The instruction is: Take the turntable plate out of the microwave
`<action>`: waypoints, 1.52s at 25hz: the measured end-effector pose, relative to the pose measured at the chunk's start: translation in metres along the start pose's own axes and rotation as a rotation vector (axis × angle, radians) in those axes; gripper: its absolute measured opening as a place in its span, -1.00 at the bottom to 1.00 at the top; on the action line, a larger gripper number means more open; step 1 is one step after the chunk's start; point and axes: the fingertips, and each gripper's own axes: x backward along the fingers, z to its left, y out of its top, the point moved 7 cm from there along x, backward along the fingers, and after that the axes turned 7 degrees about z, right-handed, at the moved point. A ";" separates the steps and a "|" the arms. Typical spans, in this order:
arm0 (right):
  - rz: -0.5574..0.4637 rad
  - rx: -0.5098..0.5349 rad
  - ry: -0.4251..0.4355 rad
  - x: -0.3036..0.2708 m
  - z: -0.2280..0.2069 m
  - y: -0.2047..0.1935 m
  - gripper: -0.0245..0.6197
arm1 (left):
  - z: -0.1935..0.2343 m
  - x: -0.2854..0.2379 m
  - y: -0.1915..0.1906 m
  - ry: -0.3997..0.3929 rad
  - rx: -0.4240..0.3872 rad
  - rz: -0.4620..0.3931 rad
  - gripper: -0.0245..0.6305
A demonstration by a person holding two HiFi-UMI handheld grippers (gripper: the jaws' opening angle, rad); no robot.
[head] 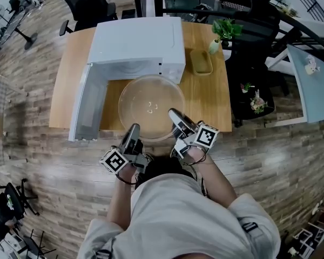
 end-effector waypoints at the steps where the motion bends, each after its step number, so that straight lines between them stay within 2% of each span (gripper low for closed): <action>1: 0.001 -0.003 0.009 -0.002 0.002 -0.001 -0.72 | -0.001 0.001 0.001 -0.002 -0.001 0.000 -0.66; 5: 0.009 0.001 0.026 -0.008 0.009 -0.002 -0.72 | -0.003 0.009 0.004 0.022 0.020 -0.014 -0.66; 9: 0.019 0.011 0.024 -0.010 0.012 -0.005 -0.72 | -0.004 0.014 0.007 0.003 -0.005 -0.022 -0.66; 12: 0.027 0.007 0.027 -0.012 0.012 -0.006 -0.72 | -0.003 0.017 0.007 0.021 0.010 -0.026 -0.66; 17: 0.032 0.010 0.042 -0.016 0.016 -0.007 -0.72 | -0.002 0.019 0.010 0.015 -0.011 -0.038 -0.66; 28: 0.038 0.038 0.021 -0.016 0.016 -0.005 -0.72 | -0.005 0.021 0.012 0.012 -0.009 -0.040 -0.66; 33: 0.045 0.035 0.038 -0.018 0.016 -0.006 -0.72 | -0.003 0.020 0.011 0.007 0.001 -0.046 -0.66; 36: 0.045 0.042 0.033 -0.019 0.015 -0.005 -0.72 | 0.001 0.024 0.009 0.042 0.025 -0.042 -0.66; 38: 0.047 0.036 0.042 -0.020 0.015 -0.006 -0.72 | 0.000 0.022 0.012 0.013 -0.002 -0.048 -0.66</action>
